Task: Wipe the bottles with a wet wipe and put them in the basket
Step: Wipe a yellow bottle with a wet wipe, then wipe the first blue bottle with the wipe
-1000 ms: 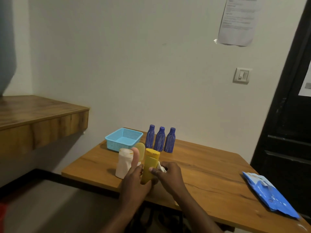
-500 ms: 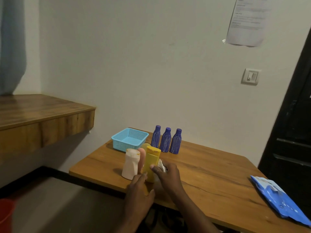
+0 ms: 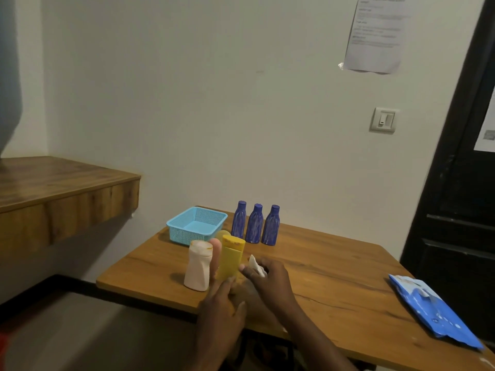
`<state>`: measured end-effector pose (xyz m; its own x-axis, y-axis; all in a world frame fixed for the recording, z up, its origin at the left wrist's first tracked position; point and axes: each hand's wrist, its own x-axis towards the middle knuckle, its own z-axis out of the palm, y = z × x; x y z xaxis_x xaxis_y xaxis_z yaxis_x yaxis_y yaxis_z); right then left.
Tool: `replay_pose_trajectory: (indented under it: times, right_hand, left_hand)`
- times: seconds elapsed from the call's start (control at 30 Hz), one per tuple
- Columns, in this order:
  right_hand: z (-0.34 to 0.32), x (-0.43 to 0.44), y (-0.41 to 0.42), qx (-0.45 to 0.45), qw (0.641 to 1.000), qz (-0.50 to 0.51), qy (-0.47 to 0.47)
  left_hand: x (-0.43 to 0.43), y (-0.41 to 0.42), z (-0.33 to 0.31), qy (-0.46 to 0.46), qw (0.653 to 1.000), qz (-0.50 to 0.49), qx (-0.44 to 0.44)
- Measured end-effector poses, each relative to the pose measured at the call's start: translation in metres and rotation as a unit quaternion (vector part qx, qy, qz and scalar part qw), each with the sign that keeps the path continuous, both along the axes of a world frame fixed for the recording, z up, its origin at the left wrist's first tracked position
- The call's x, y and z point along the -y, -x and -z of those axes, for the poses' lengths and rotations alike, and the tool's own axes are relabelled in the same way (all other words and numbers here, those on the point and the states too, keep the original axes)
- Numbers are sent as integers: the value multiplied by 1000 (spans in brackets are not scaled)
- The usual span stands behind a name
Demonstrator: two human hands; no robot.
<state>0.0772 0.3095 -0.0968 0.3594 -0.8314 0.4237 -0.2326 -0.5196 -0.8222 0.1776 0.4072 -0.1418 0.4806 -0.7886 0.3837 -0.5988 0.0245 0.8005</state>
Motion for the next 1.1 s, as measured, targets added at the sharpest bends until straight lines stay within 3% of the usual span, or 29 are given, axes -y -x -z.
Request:
replay_pose_trajectory:
  times: [0.27, 0.57, 0.83, 1.1]
  right_hand:
    - [-7, 32, 66, 68, 992, 43, -98]
    - [-6, 70, 96, 141, 968, 61, -201]
    - [-5, 120, 88, 157, 963, 61, -208]
    - [-4, 158, 68, 153, 963, 50, -219]
  left_hand:
    - [29, 49, -28, 41, 993, 93, 55]
    - [114, 68, -87, -20, 985, 122, 118]
    - [197, 43, -156, -147, 965, 117, 185]
    - [271, -2, -188, -167, 951, 102, 238]
